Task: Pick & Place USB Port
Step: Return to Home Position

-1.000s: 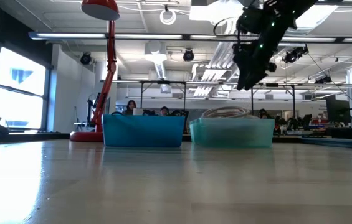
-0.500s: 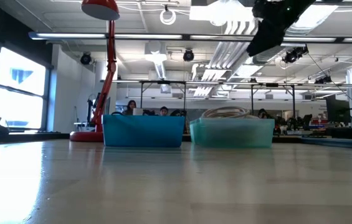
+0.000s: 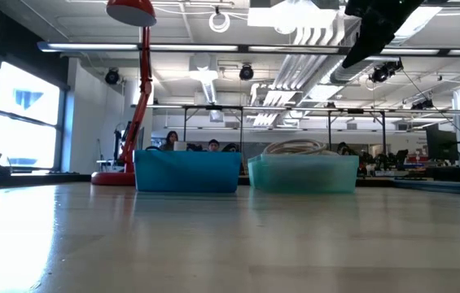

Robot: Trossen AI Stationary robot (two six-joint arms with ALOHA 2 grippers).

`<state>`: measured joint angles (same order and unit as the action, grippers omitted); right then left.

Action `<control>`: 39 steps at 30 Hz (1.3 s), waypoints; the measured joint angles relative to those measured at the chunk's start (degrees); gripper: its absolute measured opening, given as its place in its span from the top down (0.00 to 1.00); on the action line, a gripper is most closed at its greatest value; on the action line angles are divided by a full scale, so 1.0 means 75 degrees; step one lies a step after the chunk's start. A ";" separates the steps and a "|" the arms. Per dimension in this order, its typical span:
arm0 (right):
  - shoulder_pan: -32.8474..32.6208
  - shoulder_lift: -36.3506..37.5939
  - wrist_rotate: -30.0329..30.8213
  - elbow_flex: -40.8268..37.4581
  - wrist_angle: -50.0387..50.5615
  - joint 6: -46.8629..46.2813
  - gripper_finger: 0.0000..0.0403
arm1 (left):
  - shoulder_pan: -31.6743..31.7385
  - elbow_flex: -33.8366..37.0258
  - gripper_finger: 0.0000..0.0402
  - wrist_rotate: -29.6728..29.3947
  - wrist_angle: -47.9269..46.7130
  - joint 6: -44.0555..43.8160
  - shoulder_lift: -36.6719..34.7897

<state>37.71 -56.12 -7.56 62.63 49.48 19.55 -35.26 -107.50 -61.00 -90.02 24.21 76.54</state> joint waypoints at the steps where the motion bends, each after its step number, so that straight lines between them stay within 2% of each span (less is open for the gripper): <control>1: 0.0000 -0.0003 -0.0059 0.0000 0.0033 0.0001 0.83 | 0.0140 0.0000 0.79 0.0100 0.0002 0.0006 -0.0094; 3: 0.0000 -0.0003 -0.0072 0.0000 0.0136 0.0008 0.95 | 0.0434 0.0000 0.87 0.0374 -0.0001 0.0137 -0.0271; 6: 0.0000 -0.0003 -0.0070 0.0000 0.0236 -0.0143 0.96 | 0.0777 0.0000 0.98 0.0964 0.0001 0.0219 -0.0487; 14: 0.0000 0.0352 -0.0331 -0.0252 0.0374 -0.0084 1.00 | 0.1002 0.0031 0.99 0.1719 0.0010 0.0540 -0.1112; 18: 0.0003 0.0919 -0.0758 -0.0385 0.0476 -0.0146 1.00 | 0.1002 0.0669 1.00 0.1757 0.0042 0.0287 -0.1788; 22: 0.0003 0.1699 -0.1429 -0.0388 0.0654 -0.0339 1.00 | 0.1002 0.2127 1.00 0.1782 0.0906 -0.0051 -0.2778; 29: 0.0002 0.3195 -0.2694 -0.0572 0.0187 -0.0803 1.00 | 0.1002 0.5166 1.00 0.2726 0.4537 0.0957 -0.4530; 34: 0.0000 0.4224 -0.3572 -0.1538 -0.0888 -0.1293 1.00 | 0.1002 0.7278 1.00 0.3664 0.7232 0.2036 -0.5409; 39: 0.0000 0.5067 -0.4177 -0.3089 -0.3054 -0.2249 1.00 | 0.1002 0.9035 1.00 0.3888 0.9229 0.2519 -0.6183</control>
<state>37.71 -18.11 -38.88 39.46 26.57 2.68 -27.75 -39.74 -31.84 -20.81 43.10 30.17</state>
